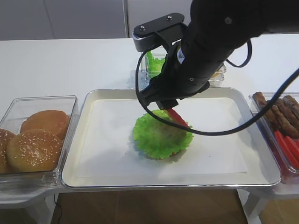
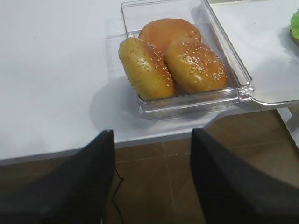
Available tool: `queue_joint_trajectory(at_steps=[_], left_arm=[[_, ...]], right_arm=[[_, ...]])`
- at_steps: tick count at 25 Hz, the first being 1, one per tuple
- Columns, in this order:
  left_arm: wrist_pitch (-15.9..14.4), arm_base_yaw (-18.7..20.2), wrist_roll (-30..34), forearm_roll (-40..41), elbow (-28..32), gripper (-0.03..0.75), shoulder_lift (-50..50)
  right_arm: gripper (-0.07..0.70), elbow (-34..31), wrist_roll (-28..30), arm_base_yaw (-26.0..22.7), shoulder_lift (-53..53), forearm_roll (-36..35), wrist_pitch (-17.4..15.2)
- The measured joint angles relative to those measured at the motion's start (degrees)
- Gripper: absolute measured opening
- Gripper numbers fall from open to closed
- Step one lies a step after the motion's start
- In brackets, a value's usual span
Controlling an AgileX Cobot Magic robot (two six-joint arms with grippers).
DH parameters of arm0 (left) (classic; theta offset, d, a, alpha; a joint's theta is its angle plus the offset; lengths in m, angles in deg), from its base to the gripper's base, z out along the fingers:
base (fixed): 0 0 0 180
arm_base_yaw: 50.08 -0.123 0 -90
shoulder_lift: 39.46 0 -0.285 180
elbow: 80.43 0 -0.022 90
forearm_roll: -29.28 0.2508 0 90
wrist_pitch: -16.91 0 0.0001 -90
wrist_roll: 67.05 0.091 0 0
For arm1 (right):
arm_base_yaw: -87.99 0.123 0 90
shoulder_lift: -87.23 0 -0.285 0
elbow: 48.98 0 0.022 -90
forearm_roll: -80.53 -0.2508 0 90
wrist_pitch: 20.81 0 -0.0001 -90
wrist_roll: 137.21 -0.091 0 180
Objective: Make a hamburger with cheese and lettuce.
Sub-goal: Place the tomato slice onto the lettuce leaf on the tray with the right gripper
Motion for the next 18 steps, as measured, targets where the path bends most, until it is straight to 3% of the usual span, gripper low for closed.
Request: queue_joint_trajectory(at_steps=[13,18], left_arm=[[0.00,0.00,0.00,0.00,0.00,0.387,0.00],[0.00,0.00,0.00,0.00,0.00,0.387,0.00]], right_arm=[[0.493,0.00,-0.09,0.00,-1.79,-1.88,-0.34],[0.510,0.00,-0.09,0.00,-1.79,-2.52,-0.34]])
